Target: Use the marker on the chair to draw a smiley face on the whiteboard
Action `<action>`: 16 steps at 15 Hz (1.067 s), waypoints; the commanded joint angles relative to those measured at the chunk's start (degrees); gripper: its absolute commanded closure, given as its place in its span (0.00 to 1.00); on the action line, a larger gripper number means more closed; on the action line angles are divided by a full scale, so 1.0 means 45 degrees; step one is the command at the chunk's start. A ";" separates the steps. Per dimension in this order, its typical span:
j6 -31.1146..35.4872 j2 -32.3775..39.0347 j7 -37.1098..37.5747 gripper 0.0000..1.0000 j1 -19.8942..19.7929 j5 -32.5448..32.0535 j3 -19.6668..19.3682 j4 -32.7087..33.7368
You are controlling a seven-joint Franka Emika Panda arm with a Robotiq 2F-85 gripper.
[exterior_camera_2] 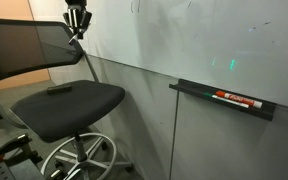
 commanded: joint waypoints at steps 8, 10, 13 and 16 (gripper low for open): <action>0.0842 0.2448 -0.0271 0.94 0.0738 -0.1000 0.0118 0.2414; 0.0819 0.2847 -0.0327 0.94 0.0869 -0.1312 0.0095 0.2883; 0.0753 0.3485 -0.0412 0.94 0.1012 -0.1665 0.0044 0.3758; 0.0664 0.4081 -0.0443 0.94 0.1133 -0.1976 -0.0019 0.4684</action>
